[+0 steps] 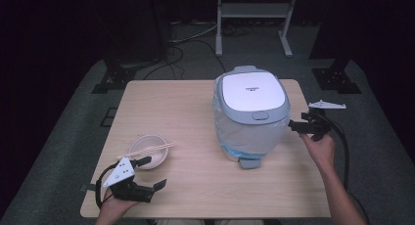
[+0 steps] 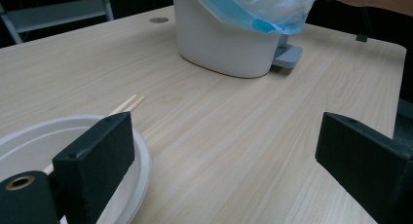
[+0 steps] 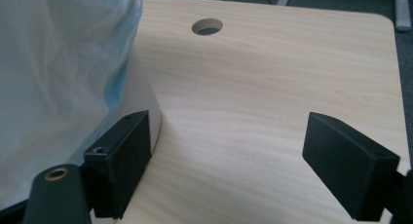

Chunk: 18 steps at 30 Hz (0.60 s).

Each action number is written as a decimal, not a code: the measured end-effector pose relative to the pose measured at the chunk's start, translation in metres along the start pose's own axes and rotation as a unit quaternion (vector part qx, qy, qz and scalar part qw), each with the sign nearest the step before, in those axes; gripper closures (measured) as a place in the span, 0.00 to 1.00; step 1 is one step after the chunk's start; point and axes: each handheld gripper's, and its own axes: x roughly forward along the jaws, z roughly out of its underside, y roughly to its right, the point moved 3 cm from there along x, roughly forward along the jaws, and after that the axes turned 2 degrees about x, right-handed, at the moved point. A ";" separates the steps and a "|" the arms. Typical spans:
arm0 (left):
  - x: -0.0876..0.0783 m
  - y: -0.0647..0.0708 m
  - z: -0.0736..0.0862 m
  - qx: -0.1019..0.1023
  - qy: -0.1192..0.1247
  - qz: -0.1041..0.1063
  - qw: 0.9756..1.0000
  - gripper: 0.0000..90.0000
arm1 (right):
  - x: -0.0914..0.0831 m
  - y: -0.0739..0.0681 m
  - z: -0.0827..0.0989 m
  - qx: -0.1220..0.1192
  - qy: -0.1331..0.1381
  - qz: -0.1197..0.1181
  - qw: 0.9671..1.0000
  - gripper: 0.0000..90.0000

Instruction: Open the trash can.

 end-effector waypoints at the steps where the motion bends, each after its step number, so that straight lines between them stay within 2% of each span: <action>1: 0.000 0.000 0.000 0.000 0.000 0.002 1.000 0.07 | 0.002 -0.001 -0.002 -0.003 0.000 0.002 1.000 0.18; 10: 0.003 0.001 0.000 0.002 -0.004 0.007 1.000 0.07 | 0.018 -0.009 -0.015 -0.012 -0.002 0.011 1.000 0.19; 12: 0.002 0.001 0.001 0.003 -0.004 0.006 1.000 0.07 | 0.020 -0.013 -0.017 -0.016 -0.001 0.004 1.000 0.19; 13: 0.002 0.000 0.001 0.002 -0.004 0.005 1.000 0.07 | 0.021 -0.016 -0.018 -0.017 0.001 -0.006 1.000 0.21; 18: -0.001 -0.001 0.000 0.001 -0.001 0.003 1.000 0.07 | 0.024 -0.022 -0.018 -0.025 -0.004 -0.017 1.000 0.21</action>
